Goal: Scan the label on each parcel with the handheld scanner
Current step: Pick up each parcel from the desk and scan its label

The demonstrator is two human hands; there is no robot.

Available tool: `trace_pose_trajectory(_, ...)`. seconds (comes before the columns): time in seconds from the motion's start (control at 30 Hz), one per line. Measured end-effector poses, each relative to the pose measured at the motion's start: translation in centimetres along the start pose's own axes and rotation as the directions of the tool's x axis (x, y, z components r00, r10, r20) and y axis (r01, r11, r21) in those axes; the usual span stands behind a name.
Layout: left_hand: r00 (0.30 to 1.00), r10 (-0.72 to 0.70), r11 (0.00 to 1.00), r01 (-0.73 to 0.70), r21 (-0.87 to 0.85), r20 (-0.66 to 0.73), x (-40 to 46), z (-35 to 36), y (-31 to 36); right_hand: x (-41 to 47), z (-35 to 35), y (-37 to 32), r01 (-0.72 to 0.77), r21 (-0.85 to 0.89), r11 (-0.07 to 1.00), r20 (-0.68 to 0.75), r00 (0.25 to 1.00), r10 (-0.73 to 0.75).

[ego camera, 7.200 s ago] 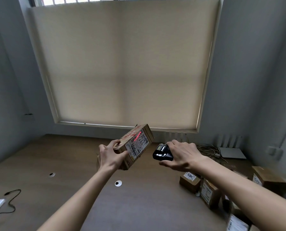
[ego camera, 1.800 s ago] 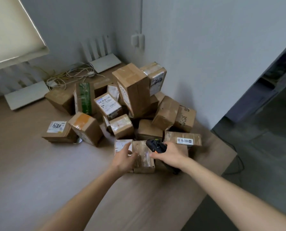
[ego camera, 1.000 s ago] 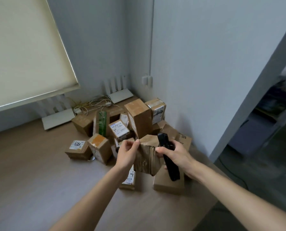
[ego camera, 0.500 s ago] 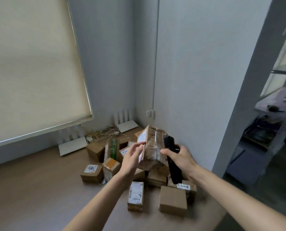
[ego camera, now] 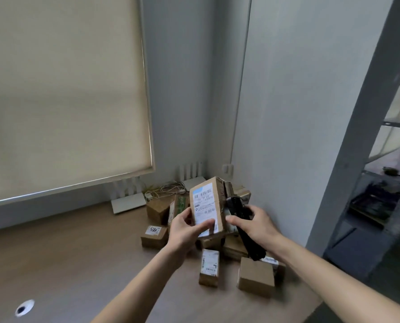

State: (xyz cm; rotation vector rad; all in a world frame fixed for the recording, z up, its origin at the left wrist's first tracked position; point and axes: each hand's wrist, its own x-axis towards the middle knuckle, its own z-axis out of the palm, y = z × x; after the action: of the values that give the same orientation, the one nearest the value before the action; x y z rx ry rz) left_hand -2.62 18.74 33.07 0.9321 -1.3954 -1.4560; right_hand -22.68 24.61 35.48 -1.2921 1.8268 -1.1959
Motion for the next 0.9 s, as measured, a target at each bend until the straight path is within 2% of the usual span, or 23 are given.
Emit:
trace_pose_trajectory(0.13,0.999,0.007,1.000,-0.008,-0.017,-0.051,-1.1,-1.4,0.4,-1.1,0.7,-0.9,0.030,0.014,0.999,0.012,0.999,-0.030)
trace_pose_trajectory(0.27,0.990,0.047,0.998,-0.042,0.037,-0.130,-1.5,-2.2,0.8,-1.8,0.6,-1.3,0.018,0.071,0.997,0.087,0.996,-0.024)
trace_pose_trajectory(0.6,0.998,0.018,1.000,-0.020,-0.021,-0.063,-1.7,-2.1,2.6,-1.3,-0.9,-2.9,0.025,0.192,0.981,0.159,0.986,-0.056)
trace_pose_trajectory(0.77,0.995,-0.070,0.982,0.058,-0.179,-0.065,-2.2,-2.3,3.1,-1.8,-1.6,-3.8,-0.015,0.244,0.970,0.224,0.974,-0.042)
trace_pose_trajectory(0.9,0.997,-0.064,0.990,0.059,-0.129,-0.033,-3.1,-2.9,3.2,-2.0,-1.8,-3.8,-0.047,0.260,0.964,0.245,0.969,-0.019)
